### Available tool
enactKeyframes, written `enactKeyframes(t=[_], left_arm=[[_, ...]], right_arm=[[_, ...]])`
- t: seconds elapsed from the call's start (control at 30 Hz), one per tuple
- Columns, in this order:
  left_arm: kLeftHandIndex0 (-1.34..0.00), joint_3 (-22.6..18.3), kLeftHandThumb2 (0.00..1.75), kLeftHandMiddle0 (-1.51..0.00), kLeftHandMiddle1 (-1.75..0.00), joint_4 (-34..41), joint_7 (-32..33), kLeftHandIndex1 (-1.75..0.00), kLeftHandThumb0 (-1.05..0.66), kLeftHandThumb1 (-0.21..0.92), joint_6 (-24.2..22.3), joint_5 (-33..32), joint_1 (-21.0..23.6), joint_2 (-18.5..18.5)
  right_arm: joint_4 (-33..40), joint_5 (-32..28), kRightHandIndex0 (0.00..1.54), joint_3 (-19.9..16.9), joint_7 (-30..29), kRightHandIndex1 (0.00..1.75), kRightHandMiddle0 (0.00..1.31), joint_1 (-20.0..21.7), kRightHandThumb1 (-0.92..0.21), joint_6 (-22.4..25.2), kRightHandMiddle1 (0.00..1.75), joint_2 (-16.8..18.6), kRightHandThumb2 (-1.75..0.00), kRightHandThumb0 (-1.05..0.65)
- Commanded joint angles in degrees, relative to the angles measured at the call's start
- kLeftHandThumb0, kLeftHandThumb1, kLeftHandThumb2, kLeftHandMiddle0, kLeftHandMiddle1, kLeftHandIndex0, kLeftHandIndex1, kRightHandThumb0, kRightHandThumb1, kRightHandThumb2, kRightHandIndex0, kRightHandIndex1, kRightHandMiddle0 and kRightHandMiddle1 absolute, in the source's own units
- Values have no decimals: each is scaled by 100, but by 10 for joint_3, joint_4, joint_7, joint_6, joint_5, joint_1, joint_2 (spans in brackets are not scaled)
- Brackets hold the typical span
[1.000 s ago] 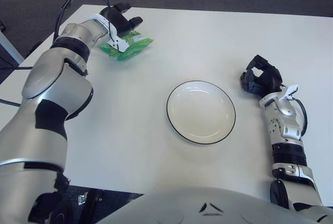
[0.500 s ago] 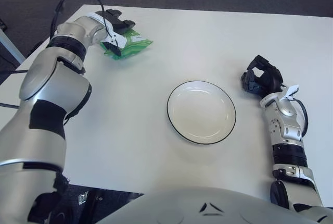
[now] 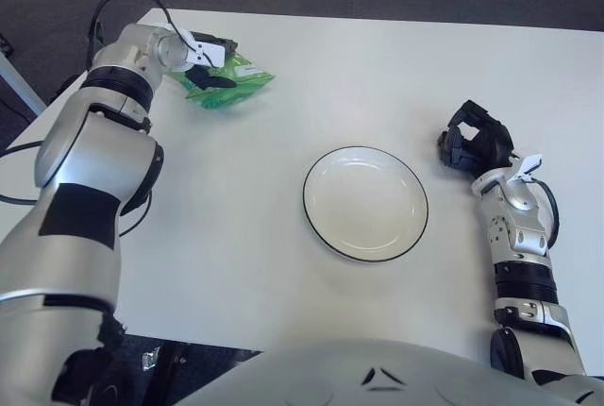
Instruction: Put the snack into the plate.
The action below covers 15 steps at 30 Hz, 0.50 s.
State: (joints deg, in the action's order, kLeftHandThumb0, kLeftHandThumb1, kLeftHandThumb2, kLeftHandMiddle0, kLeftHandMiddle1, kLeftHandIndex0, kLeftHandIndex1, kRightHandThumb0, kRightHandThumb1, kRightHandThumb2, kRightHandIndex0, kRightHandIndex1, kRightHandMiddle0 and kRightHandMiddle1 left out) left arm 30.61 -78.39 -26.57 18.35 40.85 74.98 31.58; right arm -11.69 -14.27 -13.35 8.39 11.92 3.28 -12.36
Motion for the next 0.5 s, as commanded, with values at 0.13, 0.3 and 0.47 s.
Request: enactKeyframes(t=[0.13,0.3,0.47], left_arm=[[0,0,99,-5,-3,4,-33,0,-105,92,-48,1,-11,5],[0,-4,107,-5,-4,5,-33,0,-105,92,-57,-5,-23,-8],[0,-24,110,-7,-5,8,-23,0,-105,92,-49,-25,-33,-8]], right_arm=[[-29,2,132,4,-1,175,62,-42,-31,25,175,16,-133,-48],[-27,1,131,3,-2,175,62,-41,-31,32,175,15,-133,-48],[-24,-1,130,3,-1,175,62,-41,-31,37,175,14,-133,-48]])
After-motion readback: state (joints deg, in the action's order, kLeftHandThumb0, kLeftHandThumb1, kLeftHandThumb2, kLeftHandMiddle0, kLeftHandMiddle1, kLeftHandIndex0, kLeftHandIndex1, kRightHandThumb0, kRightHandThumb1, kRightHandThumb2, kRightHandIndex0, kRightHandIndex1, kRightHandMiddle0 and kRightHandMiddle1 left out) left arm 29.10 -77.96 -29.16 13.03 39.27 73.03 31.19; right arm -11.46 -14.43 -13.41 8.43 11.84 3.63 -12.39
